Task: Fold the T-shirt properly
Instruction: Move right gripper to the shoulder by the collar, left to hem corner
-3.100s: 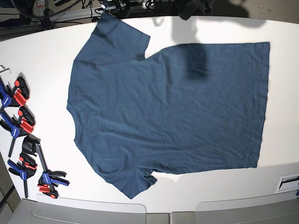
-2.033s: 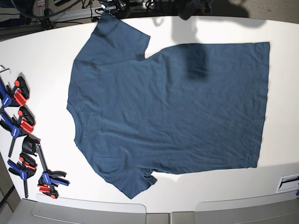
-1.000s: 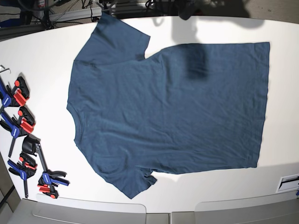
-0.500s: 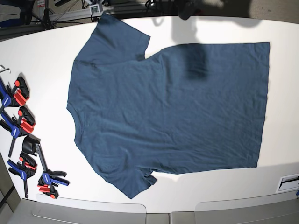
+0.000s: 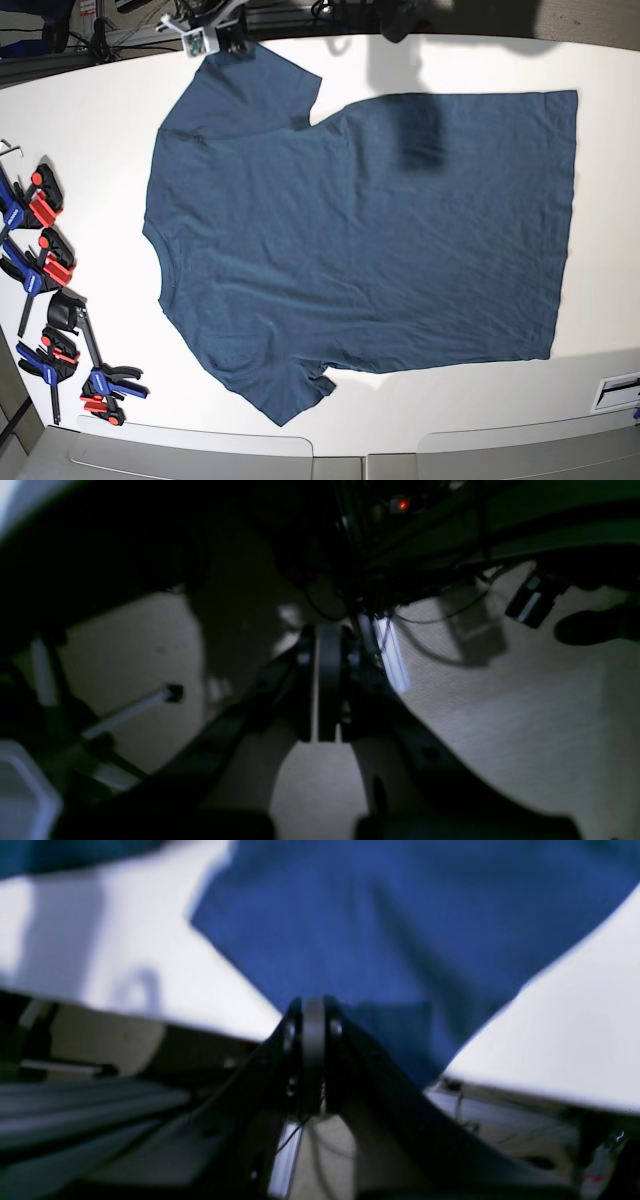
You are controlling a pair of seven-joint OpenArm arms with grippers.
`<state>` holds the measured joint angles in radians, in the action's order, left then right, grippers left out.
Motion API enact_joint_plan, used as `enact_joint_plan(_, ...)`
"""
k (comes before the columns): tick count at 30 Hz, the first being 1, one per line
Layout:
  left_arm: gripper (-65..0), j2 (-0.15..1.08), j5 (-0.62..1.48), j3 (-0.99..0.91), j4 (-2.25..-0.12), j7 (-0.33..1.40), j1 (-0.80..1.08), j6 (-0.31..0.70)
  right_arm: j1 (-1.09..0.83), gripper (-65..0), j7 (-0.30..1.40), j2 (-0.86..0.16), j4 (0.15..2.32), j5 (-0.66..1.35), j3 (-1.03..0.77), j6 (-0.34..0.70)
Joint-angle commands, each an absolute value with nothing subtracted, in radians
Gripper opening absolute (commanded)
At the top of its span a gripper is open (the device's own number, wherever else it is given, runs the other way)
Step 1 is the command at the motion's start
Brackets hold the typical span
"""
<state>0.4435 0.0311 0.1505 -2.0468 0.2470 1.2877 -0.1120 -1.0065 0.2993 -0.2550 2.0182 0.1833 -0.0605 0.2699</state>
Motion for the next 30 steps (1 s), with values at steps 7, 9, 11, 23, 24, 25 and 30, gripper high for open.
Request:
enact_joint_plan(7, -65.0, 0.472, -0.133, 0.149, -2.078, 0.238, 1.309, -0.117, -1.002, -65.0, 0.261, -0.260, 2.116, 0.250, -0.222, 0.273)
enact_joint_plan(9, -65.0, 0.501, -0.168, 0.149, -2.077, 0.235, 1.309, -0.138, -0.985, -65.0, 0.261, -0.260, 2.116, 0.323, -0.283, 0.273)
enact_joint_plan(11, -65.0, 0.523, -0.202, 0.149, -2.077, 0.235, 1.303, -0.199, -0.965, -65.0, 0.262, -0.260, 2.116, 0.387, -0.342, 0.273)
enact_joint_plan(23, -65.0, 0.583, -0.302, -0.099, -2.077, 0.226, 1.285, -0.330, -0.900, -65.0, 0.270, -0.260, 2.115, 0.479, -0.469, 0.274)
enact_joint_plan(24, -65.0, 0.583, -0.262, -0.137, -2.077, 0.208, 1.283, -0.329, -0.897, -65.0, 0.270, -0.260, 2.115, 0.479, -0.469, 0.274)
enact_joint_plan(25, -65.0, 0.582, -0.217, -0.174, -2.077, 0.194, 1.279, -0.327, -0.894, -65.0, 0.270, -0.260, 2.114, 0.479, -0.469, 0.274)
enact_joint_plan(30, -65.0, 0.582, 0.028, -0.337, -2.076, 0.139, 1.227, -0.229, -0.879, -65.0, 0.270, -0.260, 2.110, 0.479, -0.469, 0.273)
